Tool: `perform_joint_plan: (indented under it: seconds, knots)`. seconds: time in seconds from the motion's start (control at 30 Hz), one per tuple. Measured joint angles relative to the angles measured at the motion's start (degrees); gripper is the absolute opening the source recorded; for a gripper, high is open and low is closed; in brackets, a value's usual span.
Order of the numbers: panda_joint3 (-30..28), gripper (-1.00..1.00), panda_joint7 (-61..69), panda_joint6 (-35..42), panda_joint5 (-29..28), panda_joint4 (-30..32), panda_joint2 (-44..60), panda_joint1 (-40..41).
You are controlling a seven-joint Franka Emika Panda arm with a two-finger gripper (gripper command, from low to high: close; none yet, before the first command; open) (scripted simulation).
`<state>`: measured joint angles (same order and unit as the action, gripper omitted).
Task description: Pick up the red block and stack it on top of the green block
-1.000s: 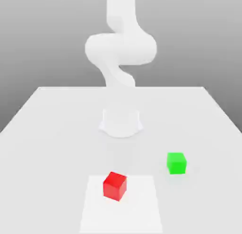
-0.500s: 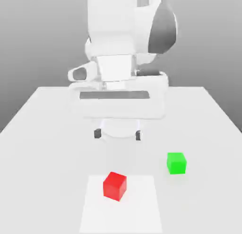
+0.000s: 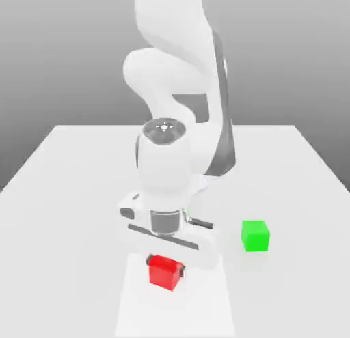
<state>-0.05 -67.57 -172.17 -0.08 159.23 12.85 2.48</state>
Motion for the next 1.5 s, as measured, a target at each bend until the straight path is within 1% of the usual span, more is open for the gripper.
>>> perform_joint_plan:
  seconds: [0.1,0.3,0.37,0.53,0.7,0.9,1.1,1.2,1.4,1.43,1.5]
  knots:
    - [0.0,-1.0,-0.1,0.0,-0.2,0.0,0.0,0.1]
    - [0.1,-1.0,-0.1,9.3,-0.2,1.5,-10.9,0.1]
    - [1.0,-1.0,1.8,11.6,1.3,2.3,-13.8,0.1]
    - [3.6,-1.0,10.8,14.0,7.2,4.3,-18.4,-7.6]
    - [6.1,-1.0,18.4,15.9,10.5,6.5,-22.6,-14.0]
    - [9.1,-1.0,25.5,17.8,11.4,9.2,-27.4,-21.1]
    - [12.5,-1.0,31.0,19.3,9.9,12.1,-31.5,-27.0]
    - [13.8,-1.0,30.8,15.8,8.2,12.3,-28.1,-26.6]
    - [15.0,-1.0,27.5,4.7,2.9,12.0,-16.7,-24.1]
    - [14.7,1.0,26.7,3.1,1.9,12.0,-15.0,-24.0]
    - [14.7,1.0,26.7,3.1,1.9,12.0,-15.0,-24.0]
